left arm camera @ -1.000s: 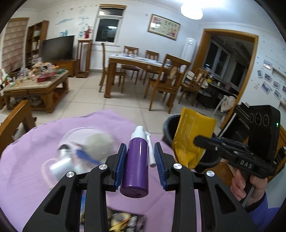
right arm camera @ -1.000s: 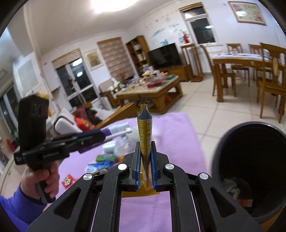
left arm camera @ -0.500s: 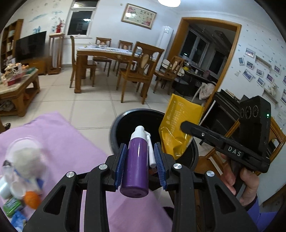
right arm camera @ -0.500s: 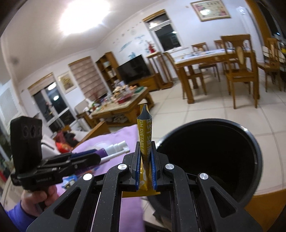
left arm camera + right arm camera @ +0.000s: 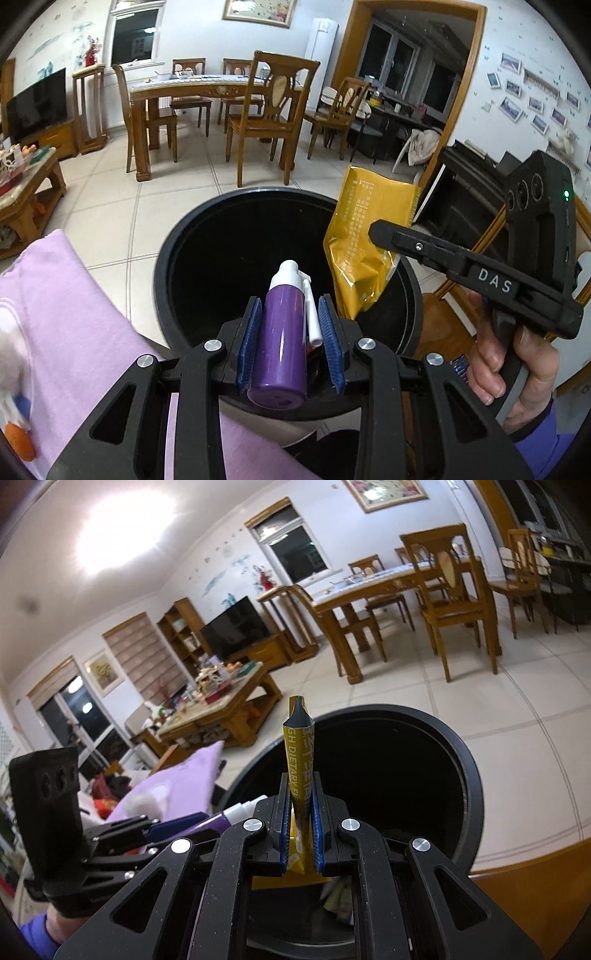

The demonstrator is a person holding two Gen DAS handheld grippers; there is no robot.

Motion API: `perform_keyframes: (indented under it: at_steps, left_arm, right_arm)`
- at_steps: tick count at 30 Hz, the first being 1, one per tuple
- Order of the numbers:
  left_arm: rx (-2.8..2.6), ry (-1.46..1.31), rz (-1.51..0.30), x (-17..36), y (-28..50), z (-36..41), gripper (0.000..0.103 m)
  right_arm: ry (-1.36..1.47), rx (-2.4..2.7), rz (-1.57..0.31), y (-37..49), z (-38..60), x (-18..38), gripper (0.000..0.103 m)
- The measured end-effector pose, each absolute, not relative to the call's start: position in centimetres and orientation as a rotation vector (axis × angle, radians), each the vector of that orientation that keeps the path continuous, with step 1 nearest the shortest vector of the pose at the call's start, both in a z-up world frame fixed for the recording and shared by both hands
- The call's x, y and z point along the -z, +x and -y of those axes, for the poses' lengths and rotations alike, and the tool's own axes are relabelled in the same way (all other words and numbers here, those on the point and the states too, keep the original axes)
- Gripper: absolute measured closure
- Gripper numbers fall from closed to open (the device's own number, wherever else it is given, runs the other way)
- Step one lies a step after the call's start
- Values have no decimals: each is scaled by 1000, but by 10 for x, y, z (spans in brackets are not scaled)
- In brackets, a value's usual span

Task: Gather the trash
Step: 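Carry the spray bottle and yellow wrapper over the bin and release both, then grasp the white tape roll with the left tool while the right tool grasps the white pom-pom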

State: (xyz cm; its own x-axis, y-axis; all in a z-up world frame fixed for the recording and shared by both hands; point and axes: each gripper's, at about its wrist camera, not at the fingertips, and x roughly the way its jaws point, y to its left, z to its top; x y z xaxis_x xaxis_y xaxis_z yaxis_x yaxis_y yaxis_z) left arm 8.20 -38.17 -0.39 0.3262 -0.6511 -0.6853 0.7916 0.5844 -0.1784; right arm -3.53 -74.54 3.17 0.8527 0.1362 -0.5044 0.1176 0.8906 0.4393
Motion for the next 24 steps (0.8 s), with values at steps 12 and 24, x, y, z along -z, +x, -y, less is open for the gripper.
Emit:
perform_keyframes:
  at_steps: [12,24]
  left_arm:
    - [931,282,-787,9,74,402,69]
    - [924,277,-731,-16,56,369,41]
  right_arm:
    - [510,16,-575,-30,740,-20,90]
    - [497,13,-565,-26,708,-33,57]
